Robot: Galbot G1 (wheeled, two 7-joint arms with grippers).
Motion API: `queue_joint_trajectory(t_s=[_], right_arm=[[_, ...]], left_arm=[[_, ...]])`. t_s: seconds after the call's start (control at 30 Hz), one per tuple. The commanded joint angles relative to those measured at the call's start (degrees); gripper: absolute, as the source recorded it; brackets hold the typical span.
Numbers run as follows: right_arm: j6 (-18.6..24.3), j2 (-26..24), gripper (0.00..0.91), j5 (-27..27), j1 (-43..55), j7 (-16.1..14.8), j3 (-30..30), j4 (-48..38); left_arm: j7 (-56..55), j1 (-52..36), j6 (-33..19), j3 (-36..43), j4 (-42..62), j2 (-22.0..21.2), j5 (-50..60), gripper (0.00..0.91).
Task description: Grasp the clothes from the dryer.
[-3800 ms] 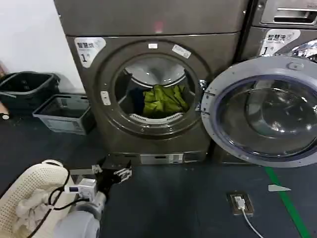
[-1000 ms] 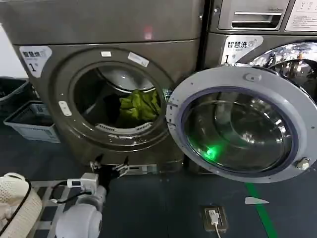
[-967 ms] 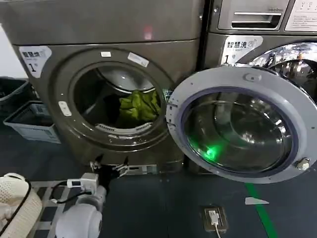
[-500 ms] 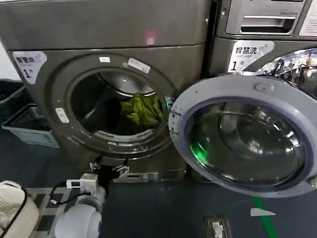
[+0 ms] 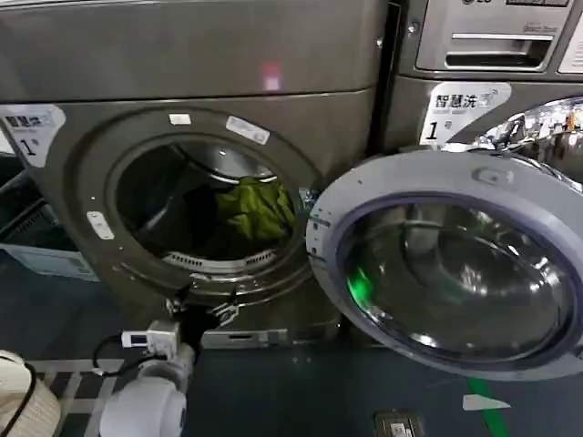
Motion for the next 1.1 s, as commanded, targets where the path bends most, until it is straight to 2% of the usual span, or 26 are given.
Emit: queue_joint_trajectory(t_s=[0.03, 1.1], right_arm=[[0.0, 0.1, 0.907, 0.0, 0.0, 0.0, 0.1, 0.0], [0.5, 0.3, 0.907, -0.3, 0.3, 0.0, -0.6, -0.2]], left_arm=[[0.0, 0.1, 2.8, 0.1, 0.1, 0.1, 0.0, 0.907], [-0.4, -0.2, 2.8, 0.2, 0.5, 0.3, -0.2, 0.907]])
